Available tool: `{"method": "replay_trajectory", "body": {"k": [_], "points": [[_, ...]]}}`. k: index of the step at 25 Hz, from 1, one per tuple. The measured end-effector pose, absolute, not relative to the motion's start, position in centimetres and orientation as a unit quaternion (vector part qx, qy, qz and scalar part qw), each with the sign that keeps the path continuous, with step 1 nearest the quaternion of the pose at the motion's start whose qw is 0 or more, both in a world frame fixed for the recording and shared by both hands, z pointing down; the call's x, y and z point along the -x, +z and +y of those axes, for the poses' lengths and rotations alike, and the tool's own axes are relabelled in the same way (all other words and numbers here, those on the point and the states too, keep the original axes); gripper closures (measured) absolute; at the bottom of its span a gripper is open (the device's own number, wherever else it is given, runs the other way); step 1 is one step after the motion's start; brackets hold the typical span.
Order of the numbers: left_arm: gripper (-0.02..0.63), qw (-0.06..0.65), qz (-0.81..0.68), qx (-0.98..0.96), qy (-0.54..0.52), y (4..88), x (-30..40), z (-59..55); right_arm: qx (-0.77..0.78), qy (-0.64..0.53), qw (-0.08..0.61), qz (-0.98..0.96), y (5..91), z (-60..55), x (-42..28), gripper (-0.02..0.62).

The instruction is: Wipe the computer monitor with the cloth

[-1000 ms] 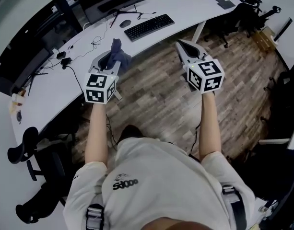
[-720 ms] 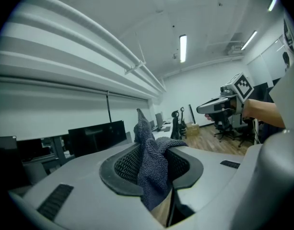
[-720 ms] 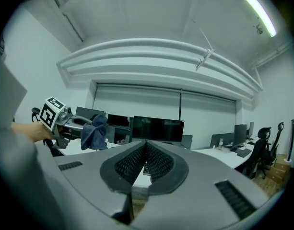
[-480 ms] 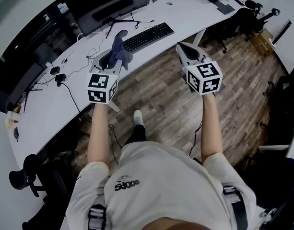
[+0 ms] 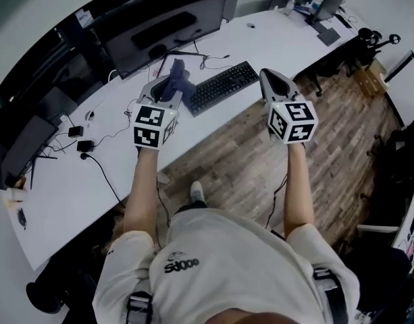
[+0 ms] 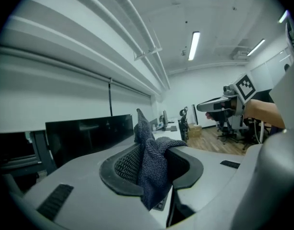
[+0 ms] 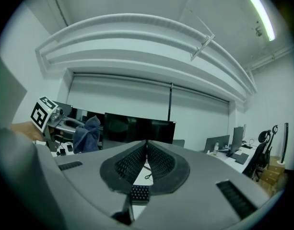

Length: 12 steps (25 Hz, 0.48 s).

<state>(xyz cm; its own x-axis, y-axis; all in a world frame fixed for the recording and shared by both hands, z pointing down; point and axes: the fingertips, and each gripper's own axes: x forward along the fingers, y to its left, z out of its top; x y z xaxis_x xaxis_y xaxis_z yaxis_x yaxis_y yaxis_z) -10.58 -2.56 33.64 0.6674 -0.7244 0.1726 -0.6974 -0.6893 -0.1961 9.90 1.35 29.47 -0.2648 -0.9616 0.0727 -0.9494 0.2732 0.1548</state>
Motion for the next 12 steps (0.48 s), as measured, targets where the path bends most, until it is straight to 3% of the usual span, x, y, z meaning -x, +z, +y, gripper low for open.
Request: {"method": "replay_trajectory", "body": {"k": [12], "points": [[0.489,0.064,0.355,0.927,-0.102,31.7,8.6,-13.7,-0.594,-0.016,0.077,-0.8,29.0,-8.9,-8.4,0.601]]}}
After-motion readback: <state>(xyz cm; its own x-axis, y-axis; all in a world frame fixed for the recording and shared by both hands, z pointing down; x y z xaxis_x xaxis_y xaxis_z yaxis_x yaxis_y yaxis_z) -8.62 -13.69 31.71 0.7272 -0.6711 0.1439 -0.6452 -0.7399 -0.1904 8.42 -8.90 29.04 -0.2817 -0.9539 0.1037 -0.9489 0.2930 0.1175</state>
